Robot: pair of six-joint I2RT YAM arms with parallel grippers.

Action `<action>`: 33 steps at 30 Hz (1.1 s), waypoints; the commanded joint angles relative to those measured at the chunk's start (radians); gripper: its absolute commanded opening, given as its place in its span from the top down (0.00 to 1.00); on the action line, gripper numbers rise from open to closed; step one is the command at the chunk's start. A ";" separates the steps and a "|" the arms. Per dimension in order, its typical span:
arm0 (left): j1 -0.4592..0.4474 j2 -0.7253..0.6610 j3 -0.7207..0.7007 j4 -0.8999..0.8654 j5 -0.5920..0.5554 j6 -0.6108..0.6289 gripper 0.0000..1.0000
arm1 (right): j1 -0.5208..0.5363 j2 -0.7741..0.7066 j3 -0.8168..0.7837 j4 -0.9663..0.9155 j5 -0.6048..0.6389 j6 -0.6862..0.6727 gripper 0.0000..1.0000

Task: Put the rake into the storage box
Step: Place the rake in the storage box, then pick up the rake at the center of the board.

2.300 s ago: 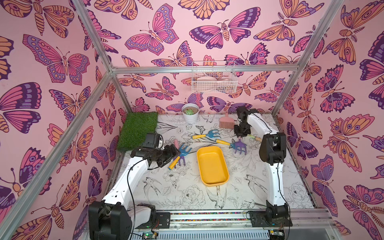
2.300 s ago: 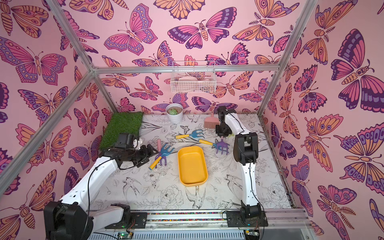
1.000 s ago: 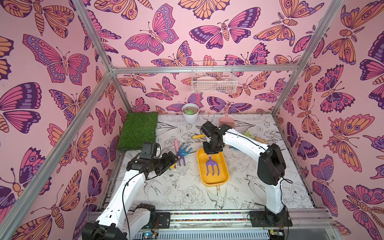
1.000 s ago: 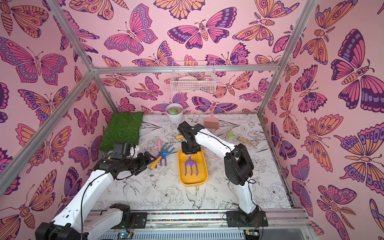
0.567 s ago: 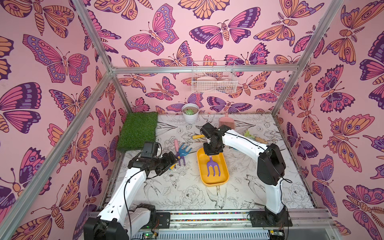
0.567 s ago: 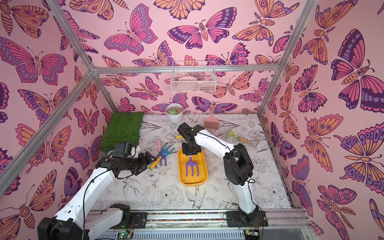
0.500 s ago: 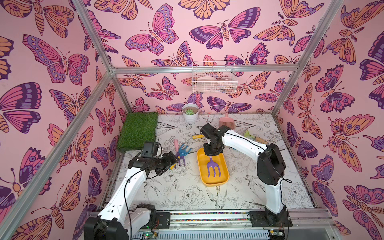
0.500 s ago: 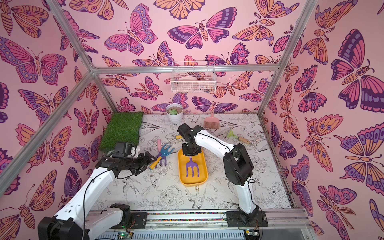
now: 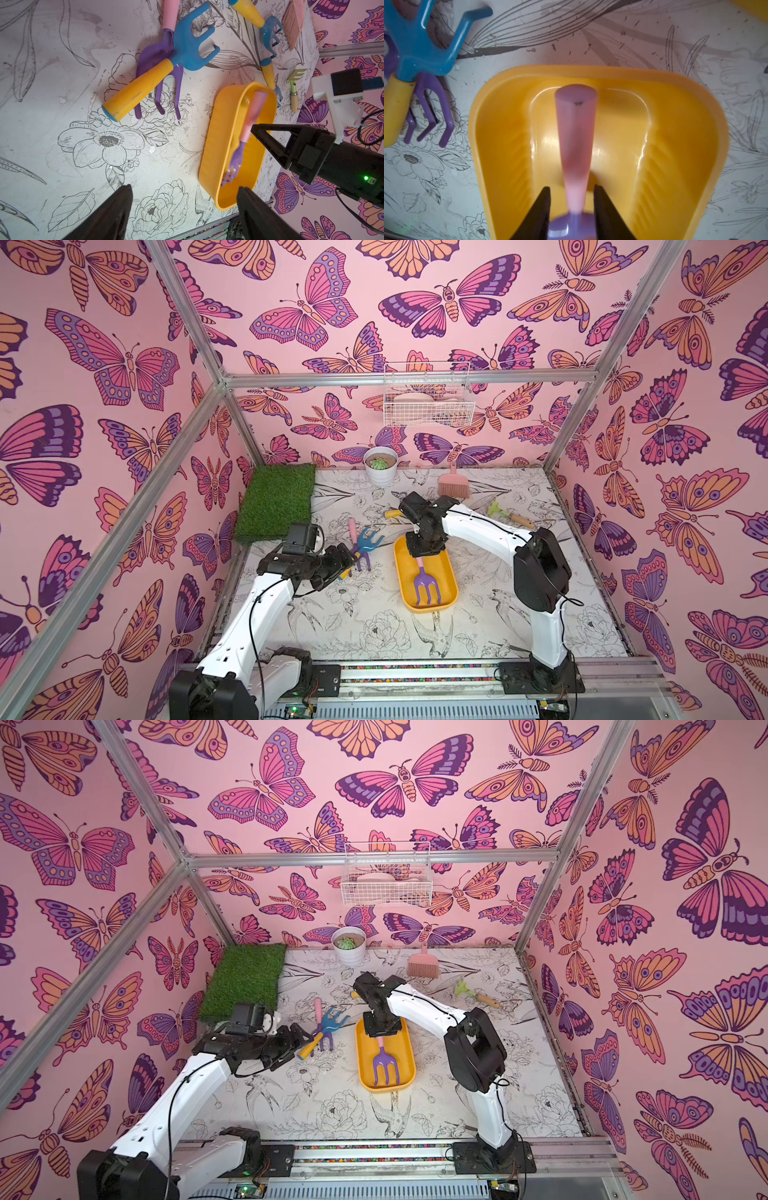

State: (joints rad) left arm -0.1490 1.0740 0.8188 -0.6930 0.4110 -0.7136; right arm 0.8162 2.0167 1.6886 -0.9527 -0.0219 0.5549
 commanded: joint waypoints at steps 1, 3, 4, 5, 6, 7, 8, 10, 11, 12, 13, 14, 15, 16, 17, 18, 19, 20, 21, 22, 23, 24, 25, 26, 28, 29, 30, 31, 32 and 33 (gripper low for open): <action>0.007 0.008 0.024 -0.034 -0.021 0.028 0.15 | 0.010 -0.073 0.003 0.008 0.024 -0.002 0.49; 0.005 0.012 0.030 -0.041 -0.028 0.036 0.15 | 0.010 -0.094 0.009 0.014 0.029 -0.010 0.47; 0.006 0.015 0.037 -0.045 -0.032 0.041 0.15 | 0.009 -0.105 0.015 0.014 0.034 -0.016 0.47; 0.005 0.019 0.042 -0.052 -0.037 0.047 0.15 | 0.009 -0.112 0.022 0.014 0.039 -0.018 0.47; 0.006 0.024 0.049 -0.058 -0.042 0.054 0.15 | 0.010 -0.122 0.031 0.012 0.047 -0.021 0.48; 0.006 0.027 0.055 -0.064 -0.048 0.062 0.15 | 0.009 -0.131 0.041 0.008 0.055 -0.024 0.48; 0.005 0.033 0.060 -0.069 -0.053 0.066 0.15 | 0.008 -0.140 0.049 0.006 0.063 -0.024 0.49; 0.006 0.042 0.071 -0.077 -0.065 0.081 0.15 | 0.009 -0.160 0.061 0.003 0.090 -0.025 0.49; 0.006 0.049 0.077 -0.084 -0.074 0.089 0.15 | 0.007 -0.173 0.065 0.002 0.107 -0.025 0.49; 0.005 0.056 0.083 -0.090 -0.083 0.099 0.15 | 0.003 -0.185 0.067 0.005 0.118 -0.029 0.49; 0.005 0.063 0.090 -0.097 -0.094 0.113 0.15 | 0.002 -0.199 0.070 0.002 0.126 -0.036 0.49; 0.005 0.071 0.094 -0.102 -0.101 0.123 0.16 | -0.001 -0.209 0.071 0.000 0.132 -0.039 0.49; 0.005 0.081 0.102 -0.106 -0.110 0.137 0.16 | -0.006 -0.220 0.070 0.000 0.136 -0.046 0.49; 0.005 0.090 0.109 -0.110 -0.116 0.153 0.17 | -0.011 -0.231 0.068 -0.002 0.136 -0.051 0.49; 0.005 0.102 0.117 -0.114 -0.123 0.169 0.19 | -0.016 -0.241 0.064 -0.003 0.134 -0.058 0.49; 0.005 0.114 0.124 -0.116 -0.132 0.185 0.19 | -0.023 -0.254 0.055 -0.003 0.127 -0.068 0.49; 0.005 0.126 0.131 -0.120 -0.137 0.200 0.21 | -0.031 -0.264 0.046 -0.002 0.118 -0.074 0.49; 0.005 0.142 0.139 -0.122 -0.144 0.216 0.22 | -0.038 -0.276 0.033 -0.003 0.112 -0.079 0.49; 0.003 0.157 0.149 -0.123 -0.148 0.233 0.24 | -0.047 -0.288 0.019 -0.003 0.105 -0.084 0.49; 0.002 0.171 0.158 -0.125 -0.152 0.245 0.25 | -0.057 -0.299 0.002 -0.006 0.100 -0.084 0.49; -0.002 0.187 0.171 -0.128 -0.162 0.262 0.25 | -0.068 -0.313 -0.018 -0.006 0.096 -0.084 0.49; -0.012 0.229 0.185 -0.134 -0.177 0.280 0.26 | -0.081 -0.327 -0.039 -0.006 0.083 -0.084 0.49; -0.022 0.251 0.200 -0.140 -0.191 0.297 0.26 | -0.090 -0.340 -0.062 -0.006 0.073 -0.083 0.49; -0.038 0.275 0.219 -0.148 -0.213 0.316 0.27 | -0.102 -0.356 -0.088 -0.003 0.062 -0.081 0.49; -0.073 0.332 0.255 -0.162 -0.250 0.353 0.27 | -0.117 -0.389 -0.136 0.006 0.053 -0.079 0.49; -0.090 0.366 0.276 -0.169 -0.265 0.372 0.28 | -0.122 -0.407 -0.164 0.009 0.052 -0.078 0.49; -0.109 0.398 0.295 -0.178 -0.280 0.389 0.29 | -0.128 -0.424 -0.186 0.012 0.049 -0.076 0.49; -0.127 0.425 0.310 -0.182 -0.296 0.404 0.29 | -0.130 -0.435 -0.204 0.015 0.045 -0.074 0.49; -0.148 0.454 0.326 -0.186 -0.321 0.421 0.29 | -0.134 -0.439 -0.221 0.016 0.042 -0.073 0.49; -0.165 0.482 0.340 -0.190 -0.341 0.436 0.29 | -0.135 -0.468 -0.237 0.016 0.039 -0.072 0.49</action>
State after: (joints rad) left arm -0.2787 1.5028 1.1282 -0.8318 0.1501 -0.3622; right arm 0.6861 1.6009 1.4738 -0.9356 0.0395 0.4896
